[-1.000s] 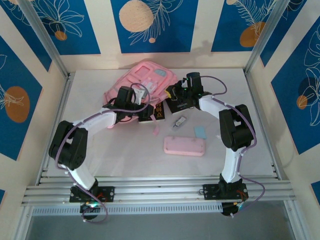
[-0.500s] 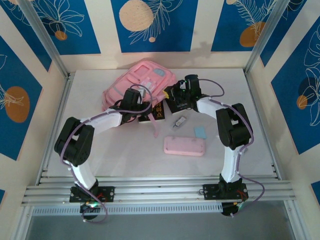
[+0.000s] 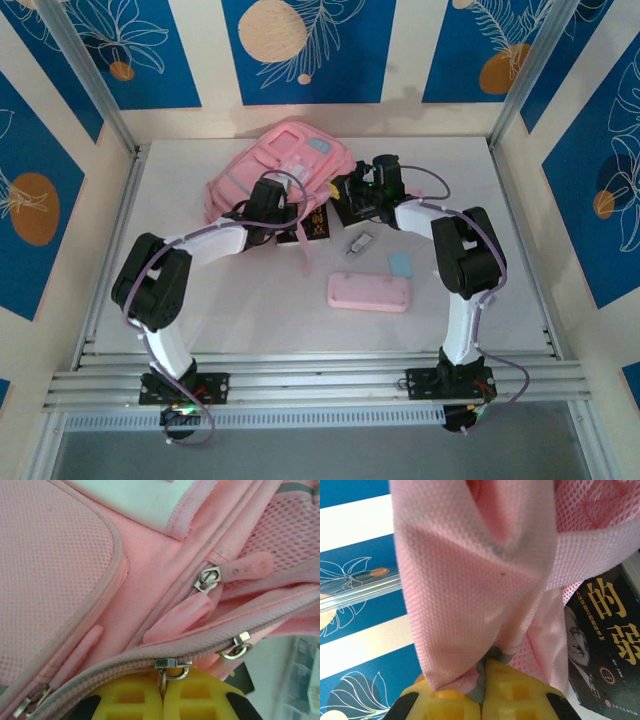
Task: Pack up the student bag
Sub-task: Unzip the student bag at the center of the table.
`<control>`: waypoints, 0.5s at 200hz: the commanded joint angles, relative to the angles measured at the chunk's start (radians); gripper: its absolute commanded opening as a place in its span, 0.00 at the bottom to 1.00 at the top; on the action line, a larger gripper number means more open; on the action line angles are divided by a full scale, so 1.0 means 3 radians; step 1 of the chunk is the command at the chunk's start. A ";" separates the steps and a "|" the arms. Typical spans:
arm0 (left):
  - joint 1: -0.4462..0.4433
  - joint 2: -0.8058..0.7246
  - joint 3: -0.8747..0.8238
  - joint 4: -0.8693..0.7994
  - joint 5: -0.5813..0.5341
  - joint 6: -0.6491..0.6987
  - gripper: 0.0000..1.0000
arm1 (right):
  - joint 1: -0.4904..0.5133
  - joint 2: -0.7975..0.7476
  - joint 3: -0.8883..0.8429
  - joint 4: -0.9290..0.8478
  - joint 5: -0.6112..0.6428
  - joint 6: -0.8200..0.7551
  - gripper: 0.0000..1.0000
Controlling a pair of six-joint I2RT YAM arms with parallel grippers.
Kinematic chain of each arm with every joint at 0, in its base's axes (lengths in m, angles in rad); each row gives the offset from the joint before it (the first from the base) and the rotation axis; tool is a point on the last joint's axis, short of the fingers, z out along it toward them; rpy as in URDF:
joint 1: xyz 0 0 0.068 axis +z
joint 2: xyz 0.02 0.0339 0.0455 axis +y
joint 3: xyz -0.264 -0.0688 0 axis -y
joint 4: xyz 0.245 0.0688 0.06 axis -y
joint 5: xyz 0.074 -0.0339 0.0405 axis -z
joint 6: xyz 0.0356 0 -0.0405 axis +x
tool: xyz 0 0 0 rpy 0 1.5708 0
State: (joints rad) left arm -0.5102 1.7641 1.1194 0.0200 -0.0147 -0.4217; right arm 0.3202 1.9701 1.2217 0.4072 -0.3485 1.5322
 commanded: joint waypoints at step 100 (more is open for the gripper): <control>0.0601 -0.0794 0.0025 -0.1909 0.1111 0.0311 0.00 | -0.0327 0.0124 0.0659 -0.0706 -0.0228 -0.0947 0.00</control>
State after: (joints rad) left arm -0.3443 1.5620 1.0767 -0.3668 0.1692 -0.3553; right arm 0.2722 1.9755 1.2854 0.2691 -0.4160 1.3647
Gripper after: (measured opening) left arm 0.052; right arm 0.063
